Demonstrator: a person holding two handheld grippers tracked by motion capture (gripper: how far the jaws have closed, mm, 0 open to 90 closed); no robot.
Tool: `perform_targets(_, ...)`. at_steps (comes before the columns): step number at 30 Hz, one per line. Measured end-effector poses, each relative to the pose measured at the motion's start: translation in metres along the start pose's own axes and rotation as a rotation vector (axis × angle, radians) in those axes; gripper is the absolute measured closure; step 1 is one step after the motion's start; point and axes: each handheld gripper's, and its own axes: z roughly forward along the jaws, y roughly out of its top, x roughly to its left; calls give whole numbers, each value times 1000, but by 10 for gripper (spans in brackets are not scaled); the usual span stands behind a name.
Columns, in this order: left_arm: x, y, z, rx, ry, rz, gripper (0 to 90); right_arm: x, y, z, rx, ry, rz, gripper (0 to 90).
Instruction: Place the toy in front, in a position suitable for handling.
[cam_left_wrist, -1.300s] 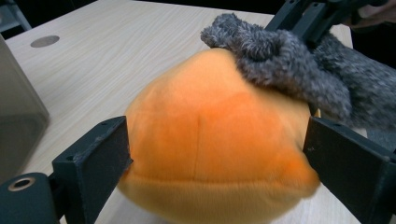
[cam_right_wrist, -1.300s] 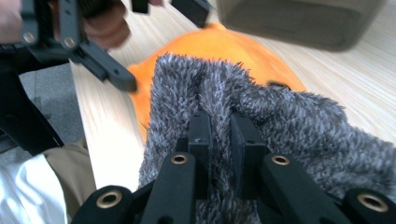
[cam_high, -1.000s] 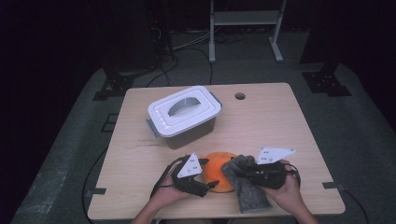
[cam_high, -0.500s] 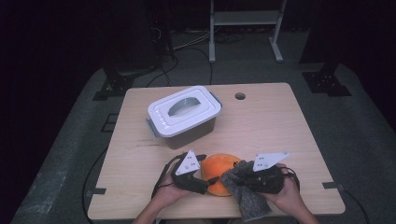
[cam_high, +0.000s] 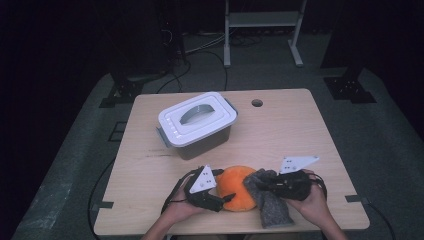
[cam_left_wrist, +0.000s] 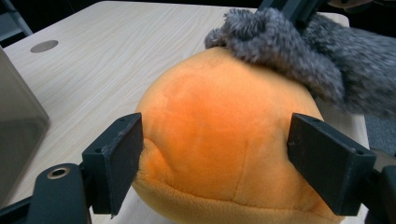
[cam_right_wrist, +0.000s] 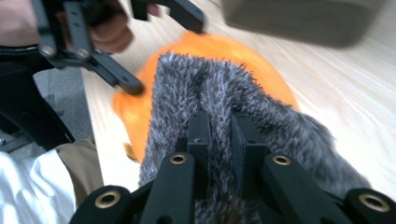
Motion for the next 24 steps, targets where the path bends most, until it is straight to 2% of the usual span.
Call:
perform_targets(3, 0, 1, 0, 5, -4, 8, 191, -5, -1, -6, -22, -7, 22, 788)
perform_targets(6, 0, 2, 1, 3, -8, 7, 184, -14, 11, -5, -85, 8, 56, 785)
perform_targets(7, 0, 2, 1, 3, -8, 7, 175, -14, 11, -5, -85, 8, 56, 785)
perform_targets(8, 2, 4, 1, 9, -1, 4, 147, -13, 12, 3, -58, 15, 48, 782)
perform_targets(10, 4, 5, 0, 13, 13, -3, 63, -11, 9, 9, -34, 28, 40, 781)
perform_targets(11, 5, 6, 0, 20, 14, -15, 63, -11, 9, 9, -34, 28, 40, 781)
perform_targets(12, 7, 7, 1, 23, 11, -29, 26, -6, 6, 8, -18, 36, 30, 781)
perform_targets(13, 7, 6, 2, 29, 6, -34, 26, -6, 6, 8, -18, 36, 30, 781)
perform_targets(14, 4, 5, 5, 38, -26, -34, 37, -4, 4, 5, -1, 41, 17, 781)
perform_targets(15, 4, 5, 5, 38, -26, -34, 69, -4, 4, 5, -1, 41, 17, 781)
perform_targets(16, 2, 5, 6, 42, -54, -21, 108, -1, 3, 2, 19, 55, 18, 784)
perform_targets(18, -5, 7, 7, 53, -45, 21, 107, 0, 4, 0, 19, 58, 12, 787)
perform_targets(19, -7, 8, 8, 51, -47, 27, 109, 1, 7, -2, 8, 57, 12, 790)
perform_targets(20, -10, 10, 9, 41, -49, 57, 125, 2, 15, -3, -32, 70, 12, 791)
perform_targets(21, -10, 10, 9, 41, -49, 57, 125, 4, 20, -1, -42, 62, 2, 791)
perform_targets(22, -13, 12, 9, 43, -44, 85, 125, 6, 25, 1, -44, 56, -14, 790)
perform_targets(24, -14, 12, 9, 44, -42, 92, 124, 7, 28, 4, -36, 57, -21, 789)
